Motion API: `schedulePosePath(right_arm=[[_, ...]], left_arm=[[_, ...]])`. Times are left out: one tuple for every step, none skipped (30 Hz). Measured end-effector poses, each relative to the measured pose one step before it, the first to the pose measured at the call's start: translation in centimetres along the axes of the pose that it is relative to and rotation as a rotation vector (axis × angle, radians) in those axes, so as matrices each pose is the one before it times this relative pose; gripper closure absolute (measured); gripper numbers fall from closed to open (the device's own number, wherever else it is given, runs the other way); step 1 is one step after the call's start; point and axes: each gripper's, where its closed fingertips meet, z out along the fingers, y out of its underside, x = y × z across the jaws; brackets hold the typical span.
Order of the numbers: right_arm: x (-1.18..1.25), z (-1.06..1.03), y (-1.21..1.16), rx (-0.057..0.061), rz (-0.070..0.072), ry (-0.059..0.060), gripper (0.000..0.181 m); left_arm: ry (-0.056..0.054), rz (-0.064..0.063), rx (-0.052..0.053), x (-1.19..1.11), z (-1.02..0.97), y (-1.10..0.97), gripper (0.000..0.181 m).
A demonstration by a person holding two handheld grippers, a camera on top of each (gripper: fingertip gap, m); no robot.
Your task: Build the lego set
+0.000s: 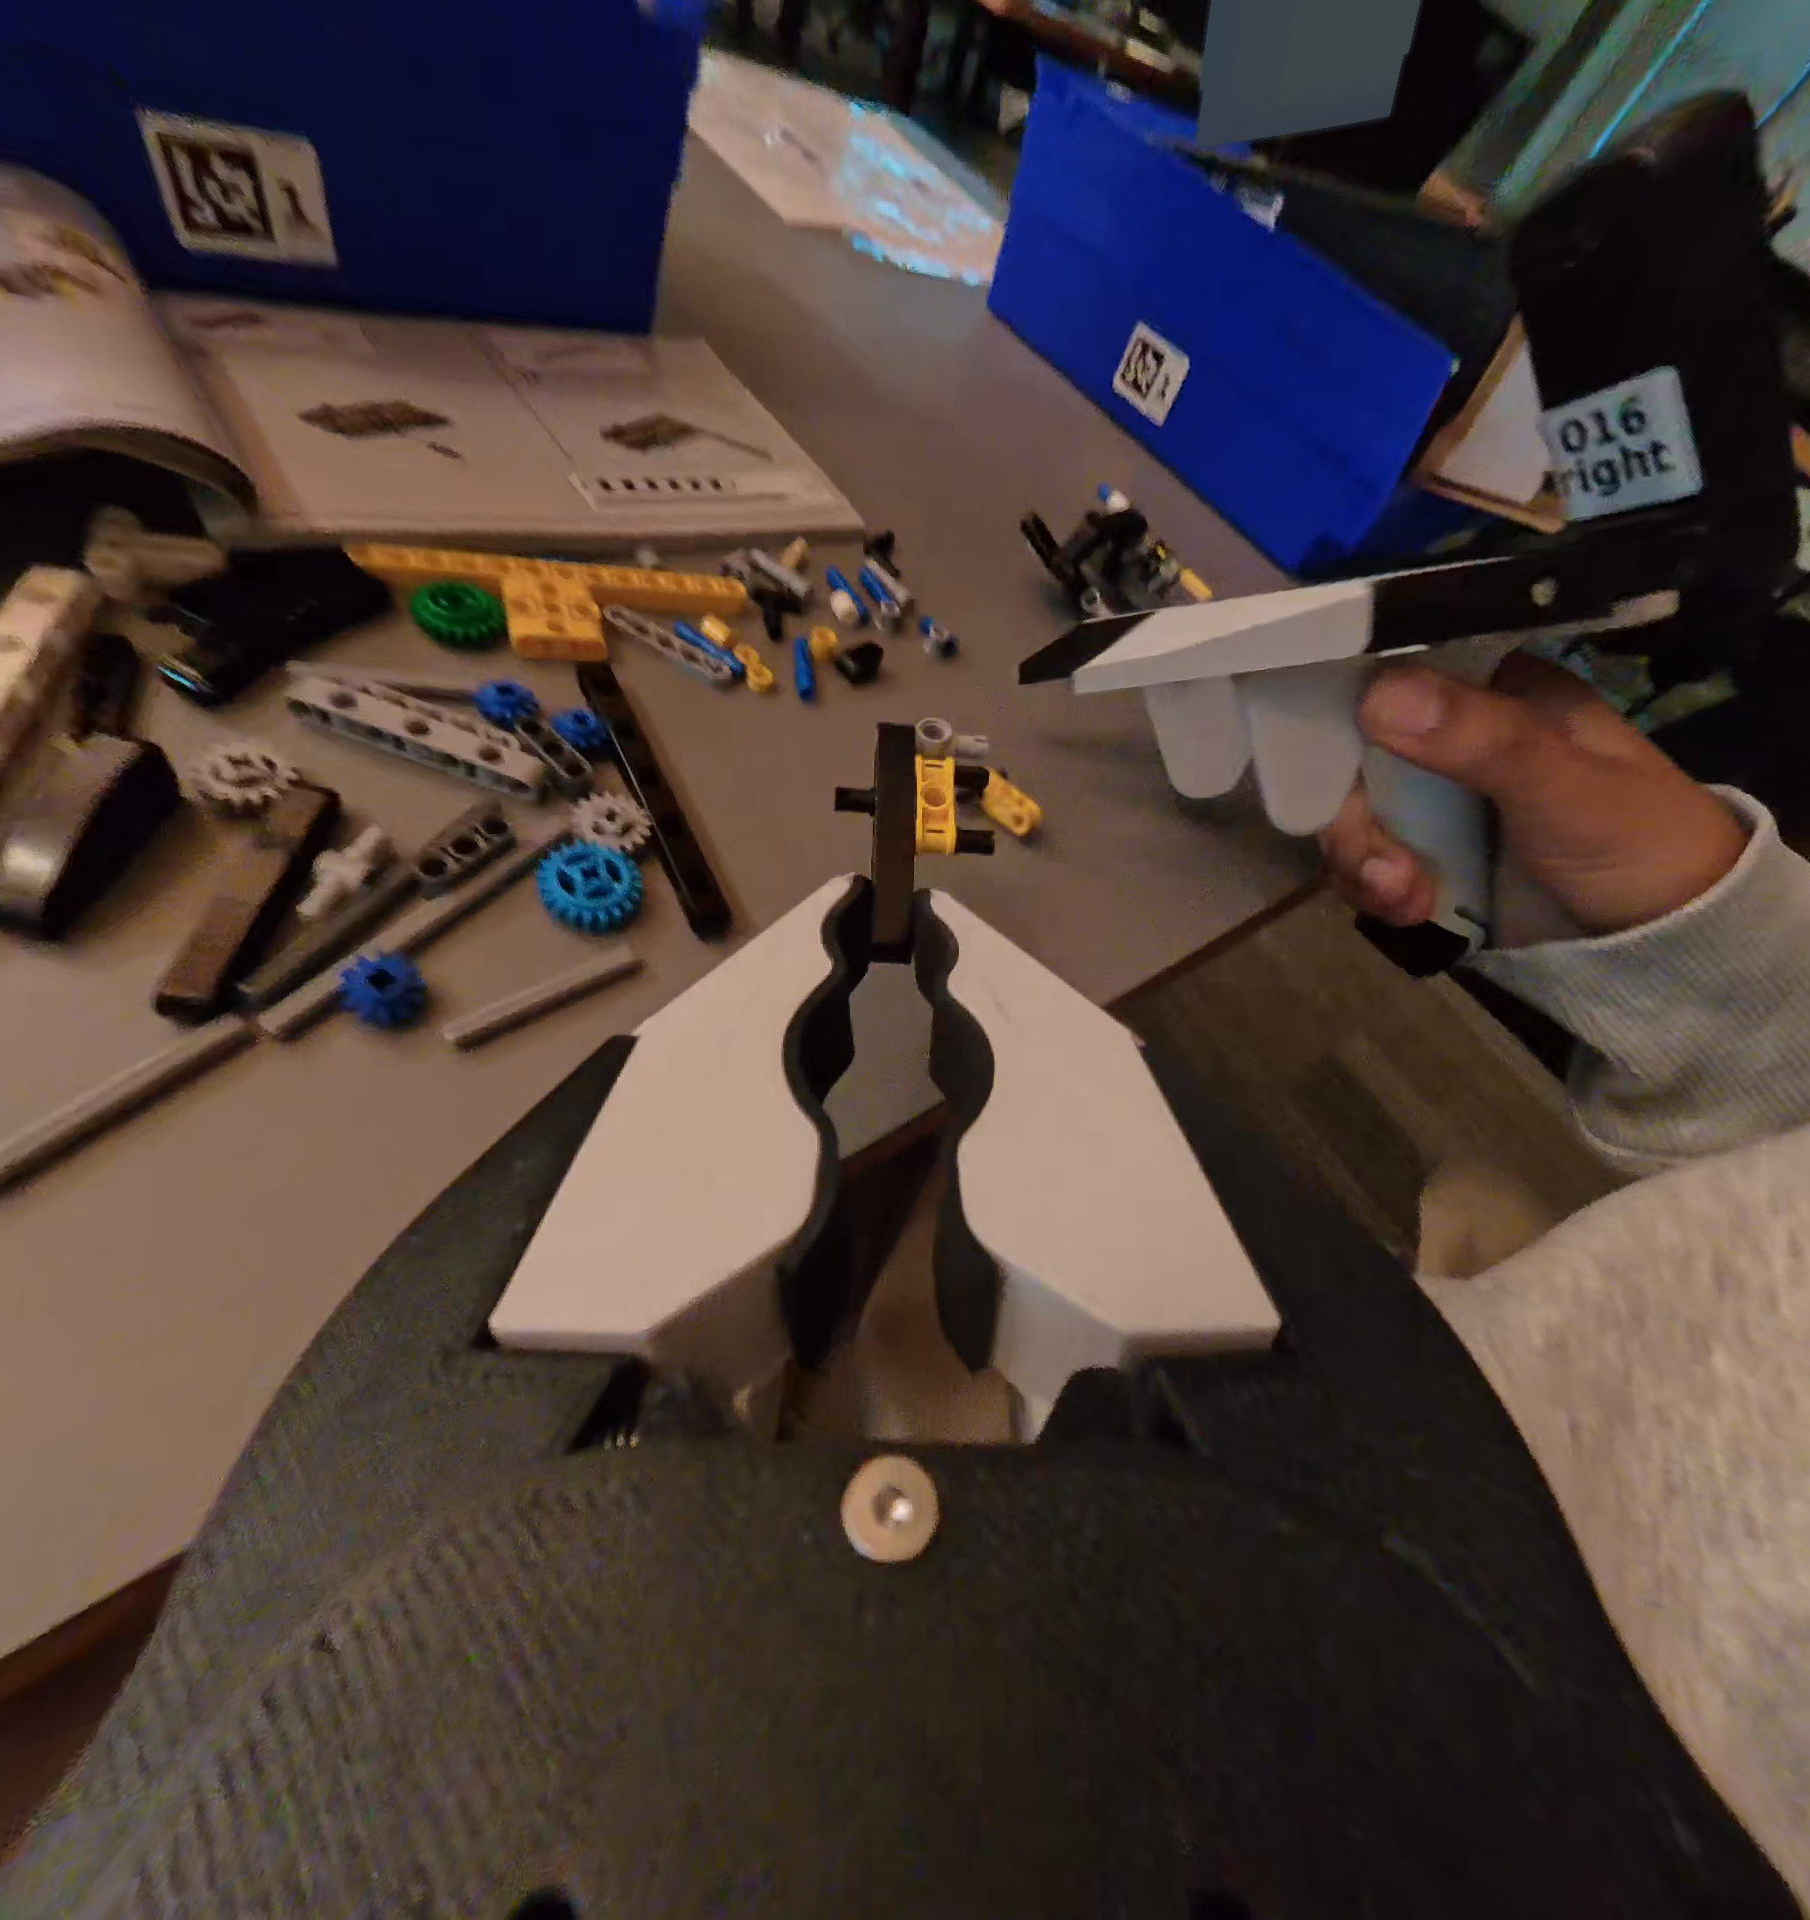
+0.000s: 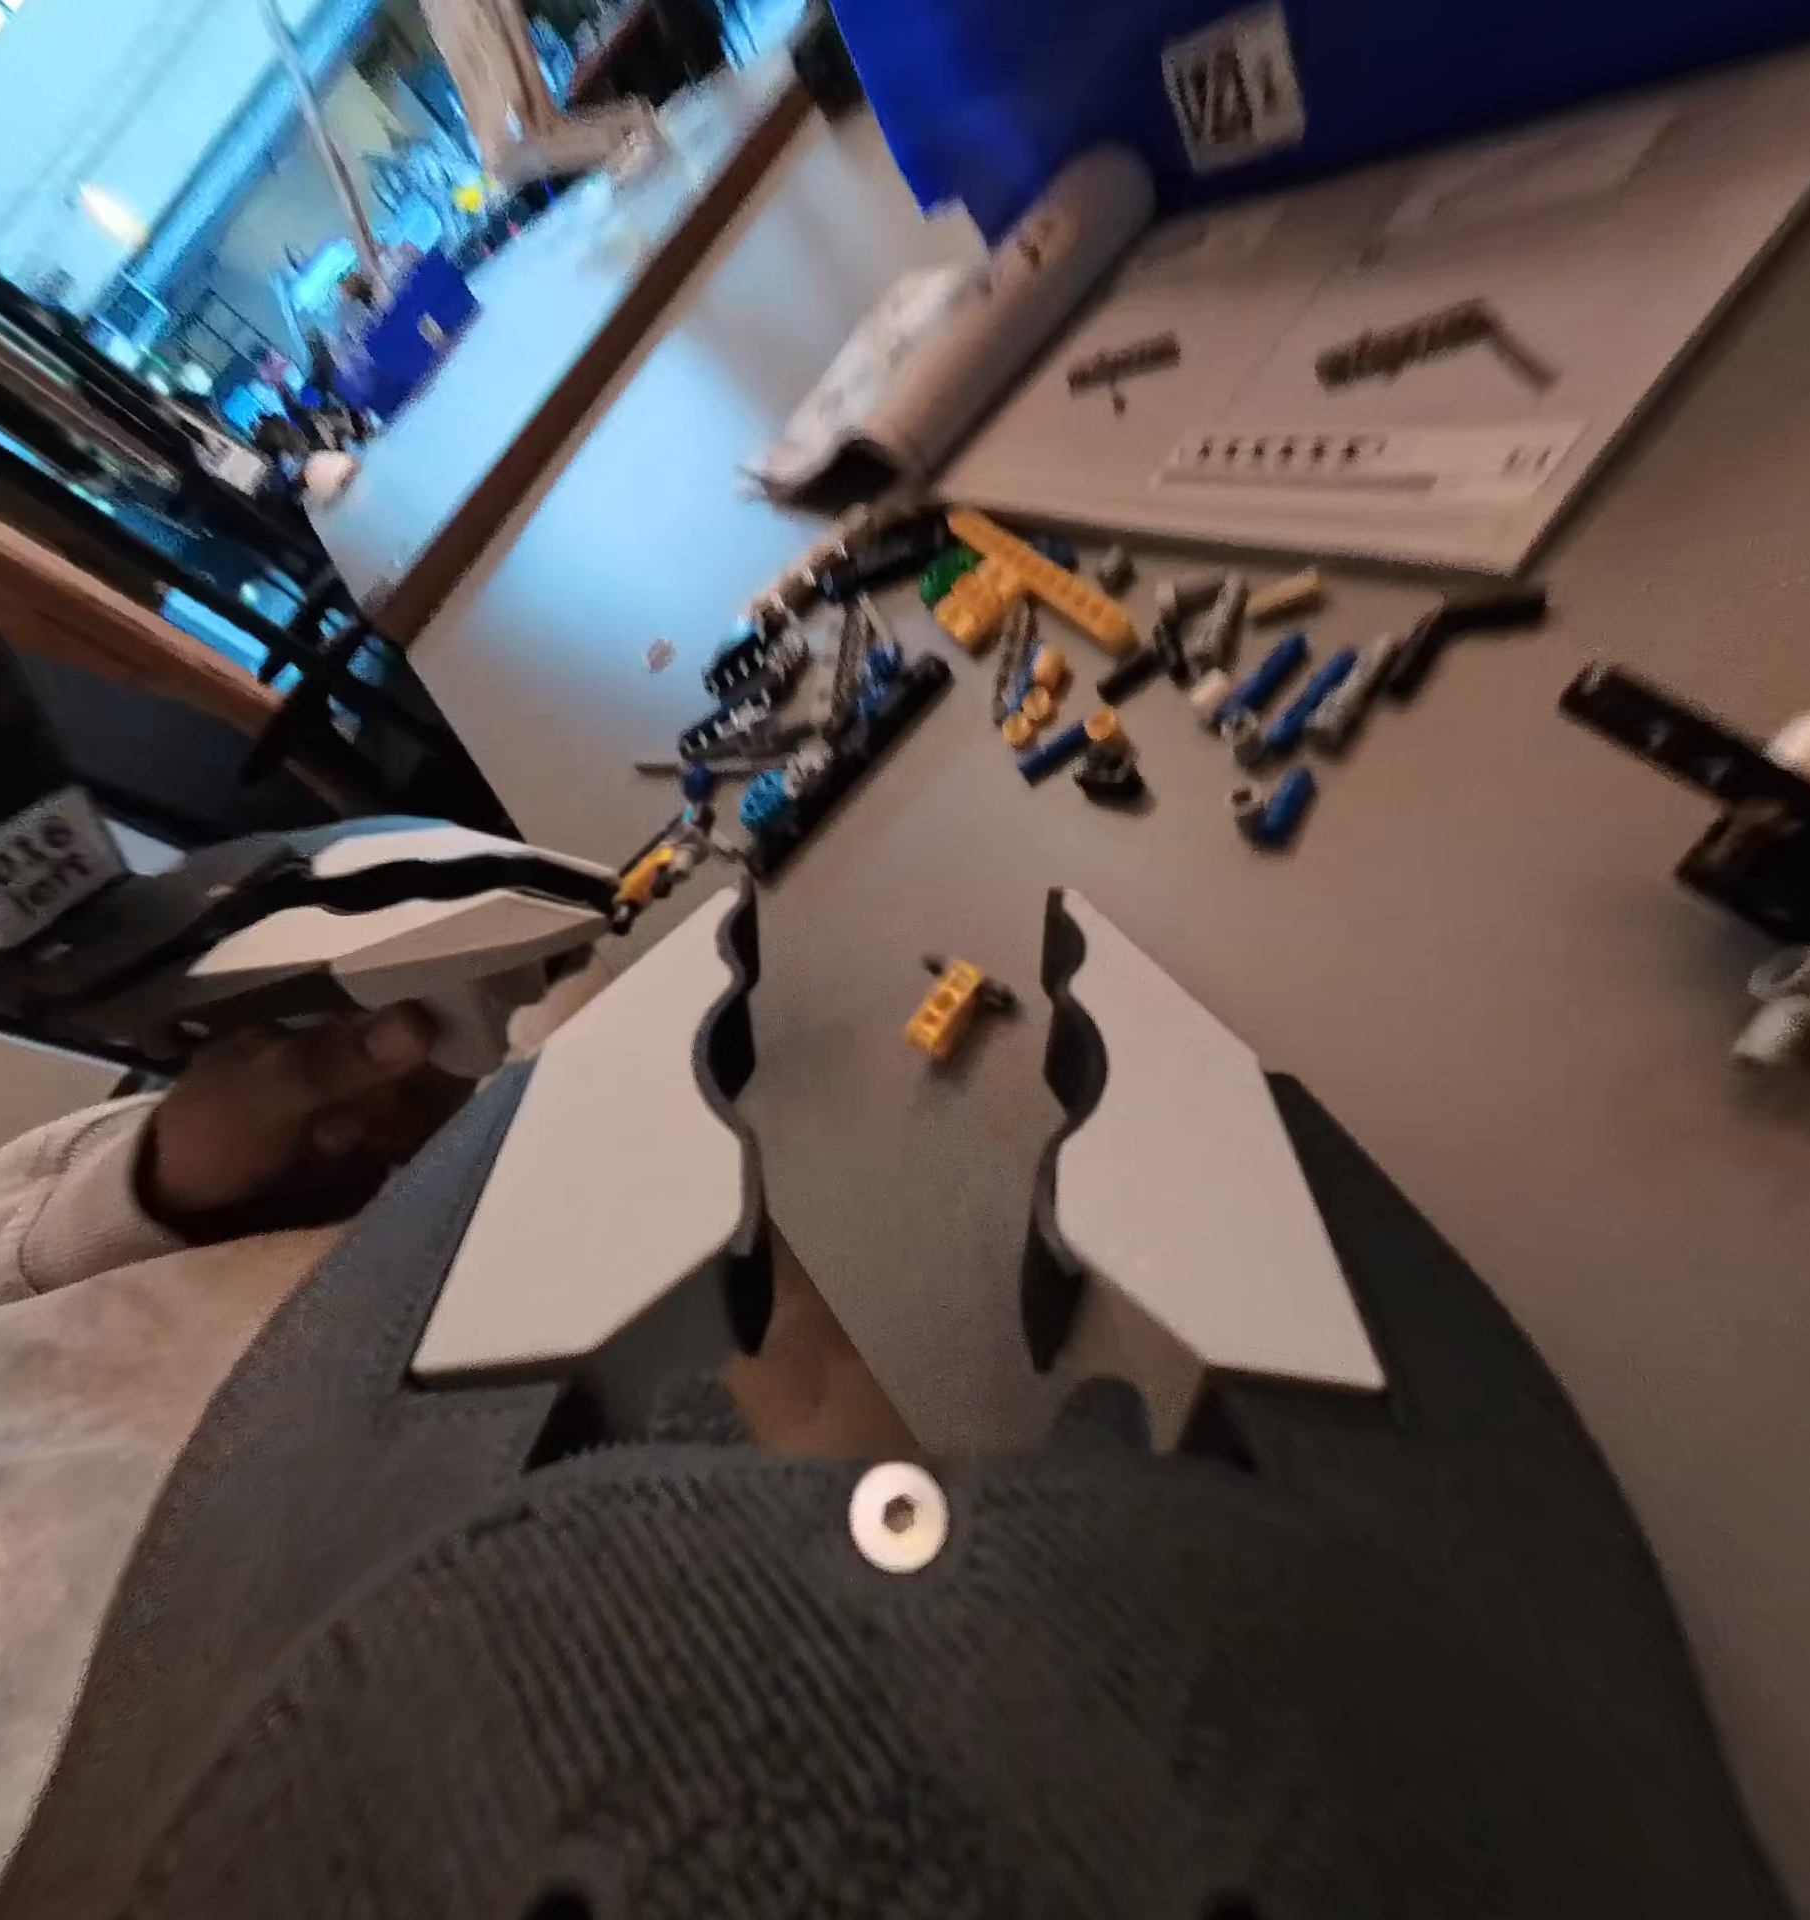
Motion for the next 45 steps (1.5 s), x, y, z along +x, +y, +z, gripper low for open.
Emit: schedulePosePath(right_arm=[[-0.658,-0.361,-0.916,0.0506,-0.0185,-0.0119,0.126],[-0.888,-0.17,-0.726,0.0429,-0.0144,-0.0227,0.125],[-1.219,0.097,-0.323,0.0255,-0.0031,-0.0438,0.128],[-1.35,0.338,0.054,0.0093,0.0221,-0.0605,0.133],[-1.06,0.495,0.275,0.0021,0.0458,-0.0552,0.133],[-0.739,0.498,0.363,-0.001,0.0508,-0.0487,0.134],[-0.449,0.437,0.387,-0.0021,0.0468,-0.0396,0.134],[-0.209,0.325,0.278,0.0022,0.0398,-0.031,0.136],[0.023,0.204,0.17,0.0028,0.0338,-0.0175,0.139],[0.145,0.1,0.148,-0.0014,0.0231,-0.009,0.143],[0.176,0.003,0.109,-0.0032,0.0107,-0.0039,0.151],[0.164,-0.097,0.01,0.0008,0.0025,0.0011,0.171],[-0.049,-0.056,0.025,-0.0058,0.004,-0.0093,0.172],[-0.162,-0.042,0.022,-0.0097,0.0052,-0.0134,0.174],[-0.271,-0.078,-0.069,-0.0057,-0.0015,-0.0185,0.175],[-0.273,-0.092,-0.033,-0.0095,-0.0077,-0.0173,0.175],[-0.327,-0.098,0.099,-0.0206,-0.0096,-0.0216,0.176],[-0.173,-0.099,0.15,-0.0239,-0.0089,-0.0128,0.176],[-0.166,-0.114,0.096,-0.0162,-0.0078,-0.0124,0.176],[-0.232,-0.092,0.063,-0.0126,0.0023,-0.0194,0.176],[-0.372,-0.03,0.204,-0.0209,0.012,-0.0328,0.176],[-0.366,0.036,0.312,-0.0255,0.0139,-0.0335,0.176],[-0.246,0.061,0.296,-0.021,0.0106,-0.025,0.176],[-0.191,0.104,0.256,-0.0158,0.0108,-0.0201,0.176],[-0.183,0.116,0.246,-0.0137,0.0116,-0.0181,0.176],[-0.145,0.132,0.225,-0.0117,0.0069,-0.0131,0.176],[-0.165,0.159,0.27,-0.0138,0.0035,-0.0122,0.176],[-0.176,0.176,0.323,-0.0201,0.0021,-0.0113,0.176],[-0.036,0.101,0.174,-0.0104,-0.0034,0.0001,0.176],[-0.133,0.008,0.048,-0.0049,-0.0009,-0.0059,0.176],[-0.057,-0.018,0.144,-0.0115,-0.0013,-0.0013,0.176],[0.092,-0.027,0.156,-0.0111,-0.002,0.0073,0.176],[0.128,-0.01,0.175,-0.0125,-0.0016,0.0074,0.176],[0.044,0.003,0.185,-0.0121,-0.0005,0.0002,0.176],[-0.068,0.039,0.15,-0.0087,0.0018,-0.0068,0.176],[-0.067,0.039,0.102,-0.0058,0.0034,-0.0064,0.176],[-0.025,0.028,0.091,-0.0047,0.0017,-0.0031,0.176],[-0.01,0.03,0.08,-0.0044,0.0012,-0.0018,0.176],[-0.013,0.012,0.068,-0.0039,0.0016,-0.0021,0.176],[0.025,0.02,0.059,-0.004,0.0018,0.0002,0.176],[0.06,0.025,0.09,-0.0049,0.0014,0.0017,0.176],[0.063,0.032,0.043,-0.0022,0.0025,0.0011,0.176],[0.059,0.036,0.075,-0.0032,0.0036,0.0006,0.176],[0.072,0.038,0.096,-0.0055,0.0029,0.0007,0.176],[0.014,0.048,0.117,-0.0062,0.0021,-0.0015,0.176]], left_arm=[[-0.004,0.0124,0.0266,-0.16,-0.096,-0.543,0.176],[-0.0012,0.0151,0.023,-0.036,-0.025,-0.485,0.176],[0.0055,0.0182,0.0218,0.14,0.033,-0.449,0.176],[0.0071,0.0202,0.0194,0.25,0.069,-0.372,0.176],[0.0147,0.0225,0.0159,0.418,0.08,-0.293,0.176],[0.0088,0.0219,0.0118,0.376,0.089,-0.231,0.176],[0.0059,0.0218,0.0025,0.347,0.116,-0.076,0.176],[0.0114,0.0228,-0.0049,0.425,0.143,0.066,0.176],[0.0148,0.0212,-0.0028,0.481,0.107,0.072,0.176],[0.019,0.0184,0.0063,0.537,0.02,-0.019,0.176],[0.0137,0.0136,0.0056,0.406,-0.028,-0.01,0.176],[0.0048,0.0061,-0.0002,0.171,-0.008,0.08,0.176],[0.0087,-0.0028,-0.0033,0.085,0.021,0.12,0.176],[0.015,-0.017,-0.0024,0.052,0.007,0.105,0.176],[0.0269,-0.0346,-0.0003,0.097,-0.032,0.031,0.172],[0.0403,-0.054,0.0053,0.176,-0.117,-0.111,0.167],[0.0351,-0.0813,-0.0046,-0.055,-0.131,-0.004,0.167],[0.0563,-0.1142,-0.0207,0.106,-0.106,0.119,0.168],[0.0814,-0.1233,-0.0191,0.46,-0.127,0.008,0.169],[0.0757,-0.1033,-0.0004,0.466,-0.174,-0.208,0.169],[0.0622,-0.0754,-0.0023,0.395,-0.139,-0.163,0.17],[0.0495,-0.0461,-0.0141,0.306,-0.067,0.036,0.171],[0.0381,-0.0269,-0.0336,0.198,0.043,0.354,0.17],[0.0298,-0.0213,-0.045,0.08,0.115,0.551,0.169],[0.0329,-0.0167,-0.0467,0.179,0.148,0.626,0.167],[0.0384,-0.0135,-0.0392,0.332,0.15,0.553,0.166],[0.0233,-0.0113,-0.0252,0.151,0.135,0.349,0.167],[0.012,-0.0034,-0.007,0.028,0.069,0.082,0.175],[0.0238,-0.0042,-0.002,0.26,-0.004,0.0,0.177],[0.0164,-0.01,-0.011,0.12,-0.016,0.081,0.176],[0.0129,-0.003,-0.0152,0.102,-0.04,0.134,0.176],[0.0039,0.0066,-0.021,0.031,-0.011,0.201,0.172],[0.0019,0.0092,-0.0248,0.011,-0.01,0.255,0.168],[0.0031,0.0063,-0.0236,0.036,-0.015,0.219,0.166],[0.0042,0.0062,-0.0189,0.038,-0.024,0.151,0.167],[-0.0011,0.0077,-0.0115,-0.048,-0.04,0.066,0.169],[-0.0034,0.0072,-0.003,-0.079,-0.068,-0.015,0.171],[0.0004,0.0021,-0.0062,-0.074,-0.07,0.05,0.173],[0.0012,0.002,-0.0079,-0.059,-0.059,0.093,0.175],[0.0008,0.004,-0.0047,-0.06,-0.073,0.078,0.176],[-0.0008,0.0047,-0.0025,-0.066,-0.057,0.044,0.176],[-0.002,0.0056,-0.0015,-0.07,-0.047,0.054,0.176],[-0.0017,0.004,-0.0031,-0.064,-0.017,0.076,0.176],[-0.0001,0.0017,-0.0055,-0.056,-0.014,0.118,0.176],[0.0038,0.0031,-0.0062,0.008,0.003,0.135,0.176]])
